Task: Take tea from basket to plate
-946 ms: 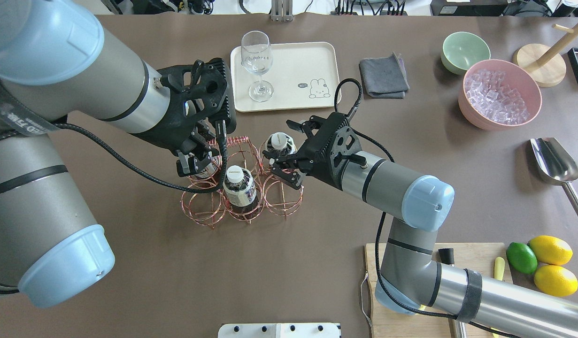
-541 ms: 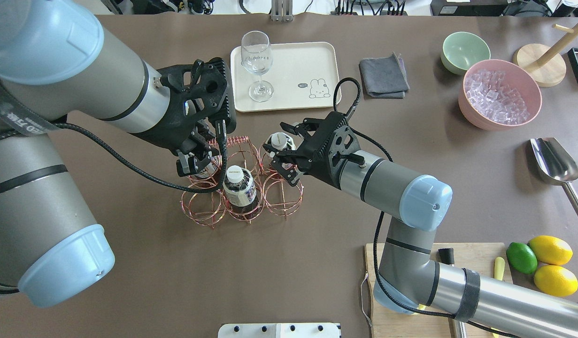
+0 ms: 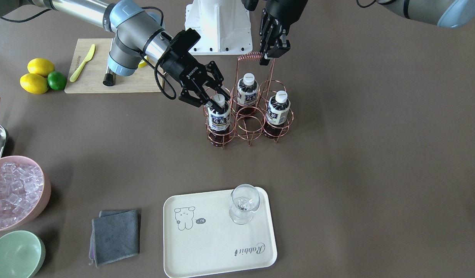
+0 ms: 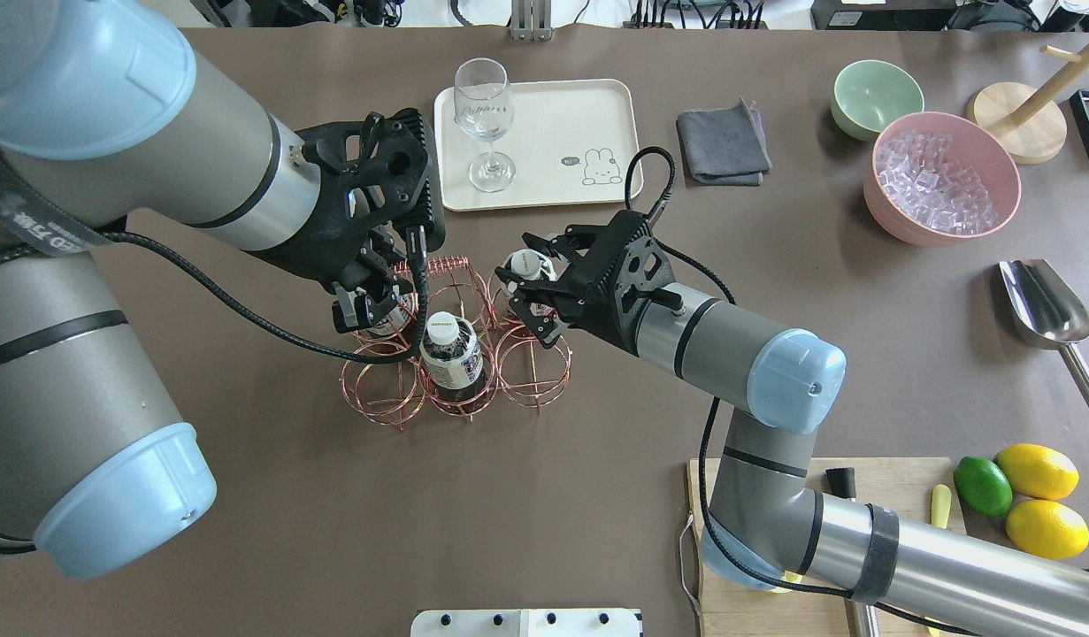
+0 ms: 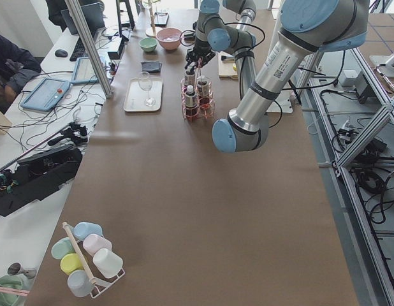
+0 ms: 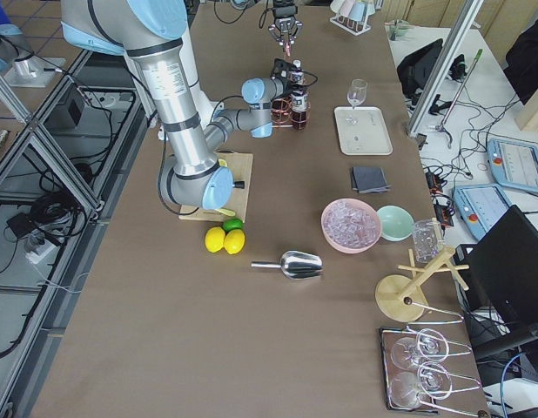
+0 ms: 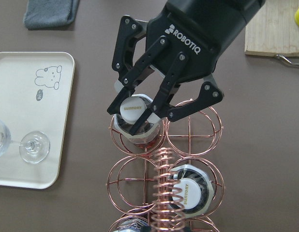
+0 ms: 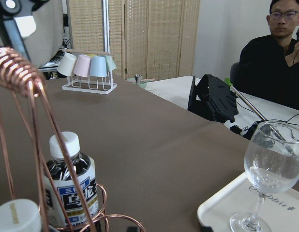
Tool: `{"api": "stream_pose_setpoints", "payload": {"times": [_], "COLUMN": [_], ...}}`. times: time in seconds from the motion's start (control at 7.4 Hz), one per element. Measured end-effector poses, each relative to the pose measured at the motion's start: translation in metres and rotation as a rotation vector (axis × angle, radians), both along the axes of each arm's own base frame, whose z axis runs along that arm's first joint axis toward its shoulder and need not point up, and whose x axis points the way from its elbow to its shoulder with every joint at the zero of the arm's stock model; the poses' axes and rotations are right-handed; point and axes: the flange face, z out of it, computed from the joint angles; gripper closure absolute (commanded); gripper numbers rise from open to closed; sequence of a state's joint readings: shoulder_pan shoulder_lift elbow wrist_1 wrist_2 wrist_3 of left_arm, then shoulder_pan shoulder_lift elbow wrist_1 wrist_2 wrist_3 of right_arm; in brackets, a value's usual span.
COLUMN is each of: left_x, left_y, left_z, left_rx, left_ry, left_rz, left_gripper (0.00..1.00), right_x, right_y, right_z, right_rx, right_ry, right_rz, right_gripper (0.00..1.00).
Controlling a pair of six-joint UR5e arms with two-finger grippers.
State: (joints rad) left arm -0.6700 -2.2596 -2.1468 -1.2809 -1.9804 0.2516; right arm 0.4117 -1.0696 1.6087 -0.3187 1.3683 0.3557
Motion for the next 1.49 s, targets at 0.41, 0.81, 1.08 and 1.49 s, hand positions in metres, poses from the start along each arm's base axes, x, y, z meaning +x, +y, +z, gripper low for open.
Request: {"api": "stream_pose_setpoints", "payload": {"times": [0.41,0.81,1.08,1.49], "left_x": [0.000,0.000,0.000,0.000], "left_y": [0.000,0.000,0.000,0.000], "left_z": [0.000,0.000,-0.001,-0.002], "left_rx": [-0.001,0.000,0.002,0.005], "left_ry": [-0.002,-0.003,-0.002,0.000], "left_rz": [0.000,0.001,0.002,0.003], "left_gripper": [1.00,1.00,1.00,1.00], "right_x": [0.003,0.021,0.048,0.078], "right_y": [0.000,-0.002,-0.017,-0.030], "right_z": [-0.007,-0.027,-0.042,-0.063], "right_rx": [0.000,-0.017,-0.013,-0.005], "right_ry": [-0.017,-0.050,-0.046,-0.051], "right_rz": [0.001,0.005,0.024,0.031], "right_gripper": [1.00,1.00,1.00,1.00]}}
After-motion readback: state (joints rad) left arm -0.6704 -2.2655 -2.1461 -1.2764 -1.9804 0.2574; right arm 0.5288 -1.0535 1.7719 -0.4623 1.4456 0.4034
